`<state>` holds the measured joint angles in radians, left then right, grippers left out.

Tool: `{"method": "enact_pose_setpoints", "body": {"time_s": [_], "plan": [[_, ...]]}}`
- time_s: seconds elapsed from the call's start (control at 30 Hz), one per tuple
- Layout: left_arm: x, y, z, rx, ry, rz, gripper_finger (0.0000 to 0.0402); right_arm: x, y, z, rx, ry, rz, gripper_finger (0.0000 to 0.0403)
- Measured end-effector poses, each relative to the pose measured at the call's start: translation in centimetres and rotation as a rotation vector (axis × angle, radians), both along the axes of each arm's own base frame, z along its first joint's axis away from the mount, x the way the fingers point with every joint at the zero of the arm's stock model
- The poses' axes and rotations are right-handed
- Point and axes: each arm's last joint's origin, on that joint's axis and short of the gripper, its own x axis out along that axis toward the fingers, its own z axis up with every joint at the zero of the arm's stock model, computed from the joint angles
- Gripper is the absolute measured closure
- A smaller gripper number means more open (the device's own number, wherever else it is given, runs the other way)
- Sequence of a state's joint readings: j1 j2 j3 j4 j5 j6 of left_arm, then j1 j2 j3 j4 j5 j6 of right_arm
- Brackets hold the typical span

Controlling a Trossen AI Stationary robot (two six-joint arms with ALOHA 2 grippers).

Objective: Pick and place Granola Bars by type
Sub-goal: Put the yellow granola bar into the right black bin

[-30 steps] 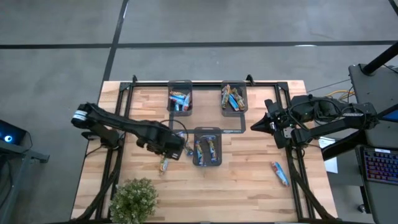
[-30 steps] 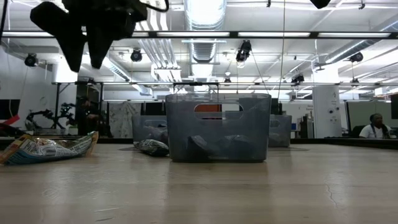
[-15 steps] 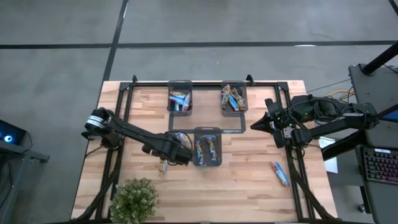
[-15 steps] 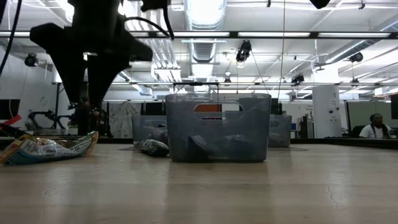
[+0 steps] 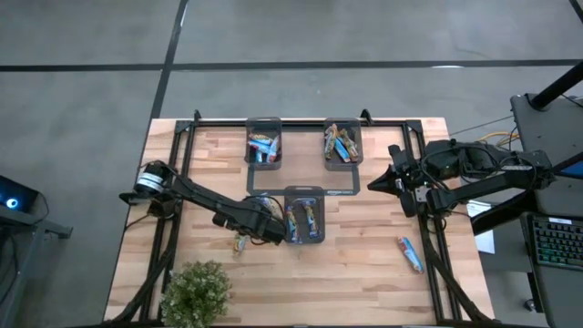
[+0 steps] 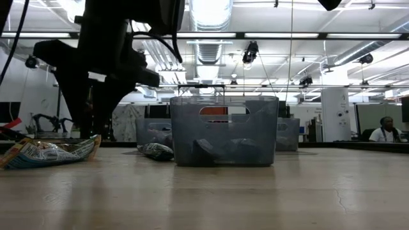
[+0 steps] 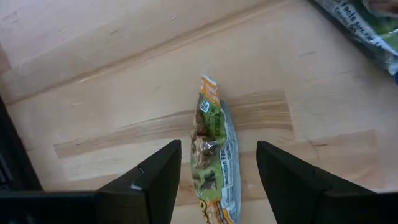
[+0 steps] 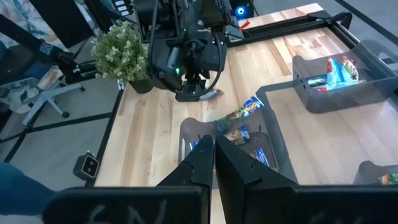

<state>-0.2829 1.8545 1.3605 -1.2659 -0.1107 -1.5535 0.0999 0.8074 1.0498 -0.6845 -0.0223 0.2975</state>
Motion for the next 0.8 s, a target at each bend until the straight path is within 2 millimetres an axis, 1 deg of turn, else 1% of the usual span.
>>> {"method": "enact_pose_setpoints", "body": {"time_s": [0.17, 0.33, 0.6, 0.8], "plan": [[-0.7, 0.3, -1.3, 0.006, 0.018, 0.015, 0.0209, 0.0, 0.0, -0.1, -0.003, 0.005, 0.001, 0.0394], [-1.4, 0.6, -1.8, -0.001, 0.028, 0.026, 0.0209, 0.0, 0.0, -0.2, -0.003, 0.006, 0.001, 0.0394], [-0.7, 0.6, -2.3, -0.042, -0.049, 0.040, 0.0209, 0.1, 0.0, -0.2, -0.003, 0.006, 0.001, 0.0394], [-0.8, 1.2, -2.6, -0.040, -0.041, 0.058, 0.0209, 0.1, 0.0, -0.2, -0.003, 0.006, 0.001, 0.0394]]}}
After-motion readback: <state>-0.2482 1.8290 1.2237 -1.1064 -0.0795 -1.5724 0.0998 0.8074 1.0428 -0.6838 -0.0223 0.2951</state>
